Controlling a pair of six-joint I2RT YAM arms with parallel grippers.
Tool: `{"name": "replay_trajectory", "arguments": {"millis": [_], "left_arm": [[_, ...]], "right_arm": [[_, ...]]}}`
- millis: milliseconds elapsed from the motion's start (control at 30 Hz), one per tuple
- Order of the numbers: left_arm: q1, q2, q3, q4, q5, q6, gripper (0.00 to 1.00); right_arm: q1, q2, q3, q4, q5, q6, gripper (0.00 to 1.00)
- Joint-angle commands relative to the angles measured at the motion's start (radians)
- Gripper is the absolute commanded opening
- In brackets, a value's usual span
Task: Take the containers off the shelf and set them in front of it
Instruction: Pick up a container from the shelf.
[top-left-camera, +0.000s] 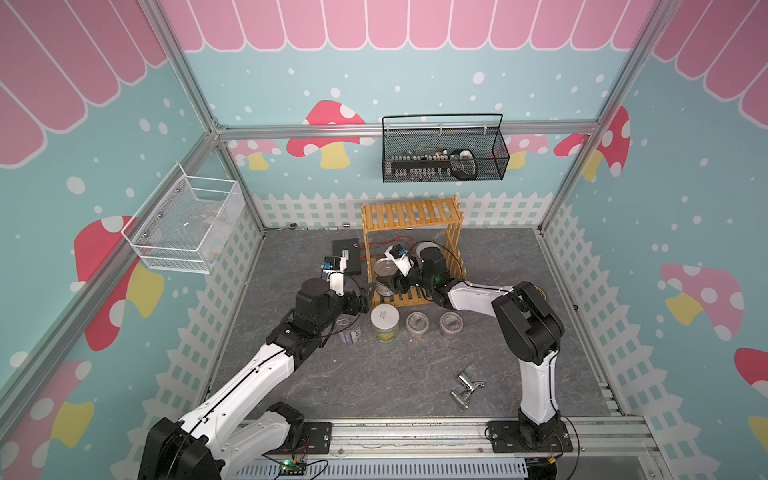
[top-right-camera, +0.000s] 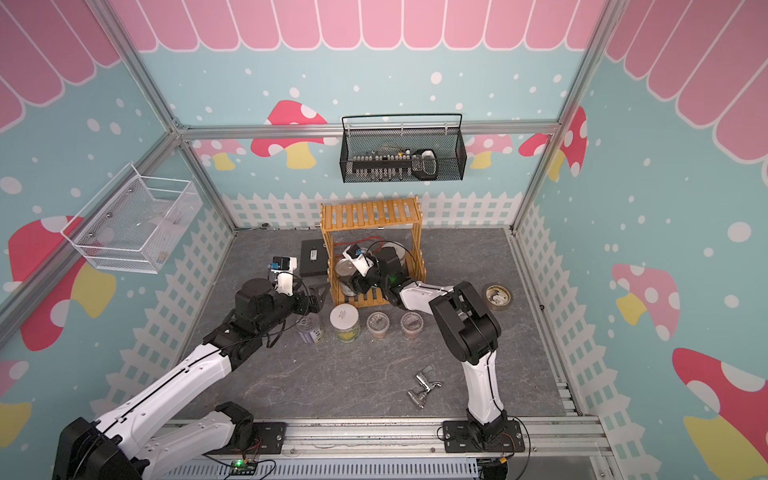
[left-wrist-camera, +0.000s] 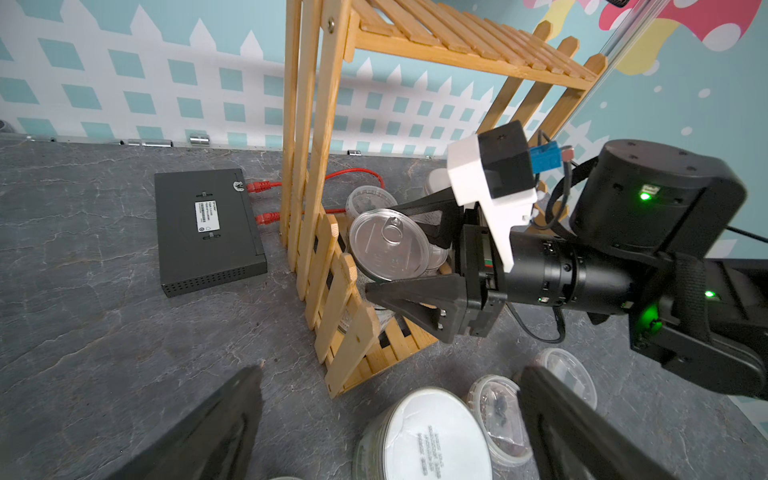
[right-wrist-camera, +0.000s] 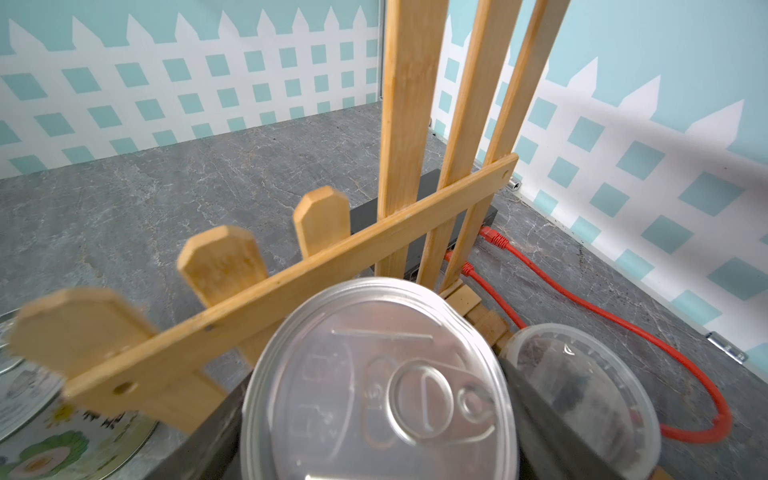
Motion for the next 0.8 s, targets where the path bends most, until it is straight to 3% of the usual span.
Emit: {"name": "replay_trajectory", "arguments": {"millis": [0, 400, 567, 767], "left_arm": [[0.008, -0.003, -0.003, 0.008, 0.022, -0.008, 0.99], [0.01, 0.02, 0.035, 0.005, 0.001, 0.015, 0.99], [0.073, 0.028, 0.054, 0.007, 0.019, 0.018, 0.99], [0.093, 0.068, 0.083, 0.014, 0.035, 0.028, 0.99]], "right_arm": [[-0.006, -0.098, -0.046, 0.049, -0.008, 0.001, 0.63], [-0.008, -0.426, -0.264, -0.029, -0.04, -0.068, 0.61], [-0.005, -0.617, -0.33, -0.109, -0.053, -0.111, 0.6], [0.104, -0.772, -0.389, -0.227, -0.089, -0.101, 0.61]]}}
